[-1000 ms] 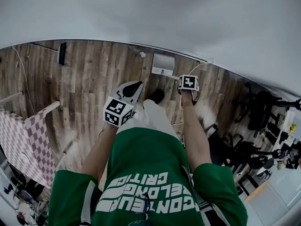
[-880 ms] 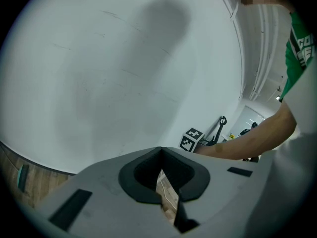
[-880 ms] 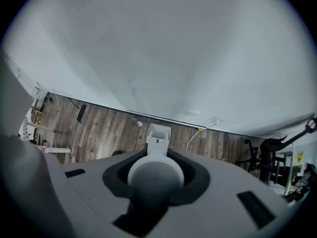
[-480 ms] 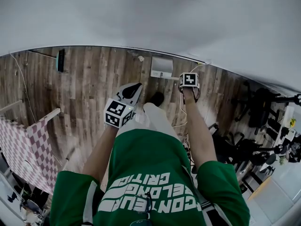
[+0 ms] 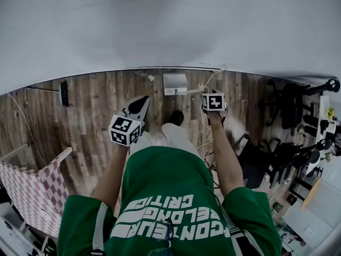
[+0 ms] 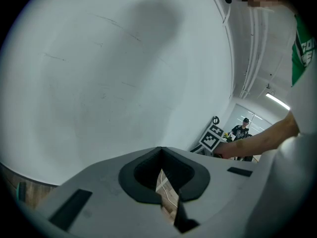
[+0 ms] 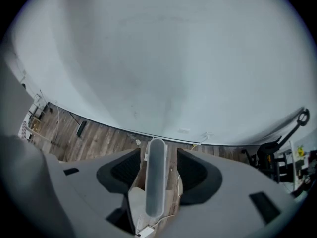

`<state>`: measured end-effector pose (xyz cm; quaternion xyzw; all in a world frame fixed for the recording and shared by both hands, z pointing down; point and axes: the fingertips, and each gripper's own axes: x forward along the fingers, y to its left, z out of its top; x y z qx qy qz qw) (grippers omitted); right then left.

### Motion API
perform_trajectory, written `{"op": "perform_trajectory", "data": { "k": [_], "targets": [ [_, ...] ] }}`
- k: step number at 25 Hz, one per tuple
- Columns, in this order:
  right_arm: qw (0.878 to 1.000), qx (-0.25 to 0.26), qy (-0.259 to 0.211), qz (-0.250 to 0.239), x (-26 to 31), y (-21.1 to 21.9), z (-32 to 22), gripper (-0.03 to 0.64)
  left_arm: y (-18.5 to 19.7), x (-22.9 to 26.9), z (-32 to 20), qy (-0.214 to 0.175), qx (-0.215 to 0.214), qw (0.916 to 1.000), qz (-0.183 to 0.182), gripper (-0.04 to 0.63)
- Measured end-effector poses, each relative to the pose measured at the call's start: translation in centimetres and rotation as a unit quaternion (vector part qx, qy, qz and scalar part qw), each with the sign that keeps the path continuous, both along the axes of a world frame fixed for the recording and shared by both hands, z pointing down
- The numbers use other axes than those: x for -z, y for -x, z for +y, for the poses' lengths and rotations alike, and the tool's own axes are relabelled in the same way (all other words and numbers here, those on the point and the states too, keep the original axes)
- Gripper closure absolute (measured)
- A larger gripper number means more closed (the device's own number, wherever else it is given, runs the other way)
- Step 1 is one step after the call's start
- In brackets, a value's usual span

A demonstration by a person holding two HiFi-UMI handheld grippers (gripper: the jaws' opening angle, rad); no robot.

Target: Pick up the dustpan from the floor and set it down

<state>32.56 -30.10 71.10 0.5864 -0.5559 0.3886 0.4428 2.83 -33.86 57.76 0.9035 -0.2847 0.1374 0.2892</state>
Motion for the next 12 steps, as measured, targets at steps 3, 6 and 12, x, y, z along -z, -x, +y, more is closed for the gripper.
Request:
{"op": "perform_trajectory", "data": {
  "k": [3,6,12],
  "targets": [
    [0.998,-0.026,-0.054,0.004,3.9,0.0,1.0,0.397,0.4,0.7,-0.4,-0.006,-0.015,0.9998,0.01,0.598],
    [0.991,-0.062,-0.115,0.01,7.6,-0.1,2.6,0.397,0.5,1.5,-0.6,-0.014,-0.038,0.999,0.019,0.598],
    [0.965,-0.136,-0.224,0.016,14.0,2.3,7.1,0.4,0.2,2.7,-1.0,-0.036,-0.114,0.9924,0.029,0.598]
  ]
}}
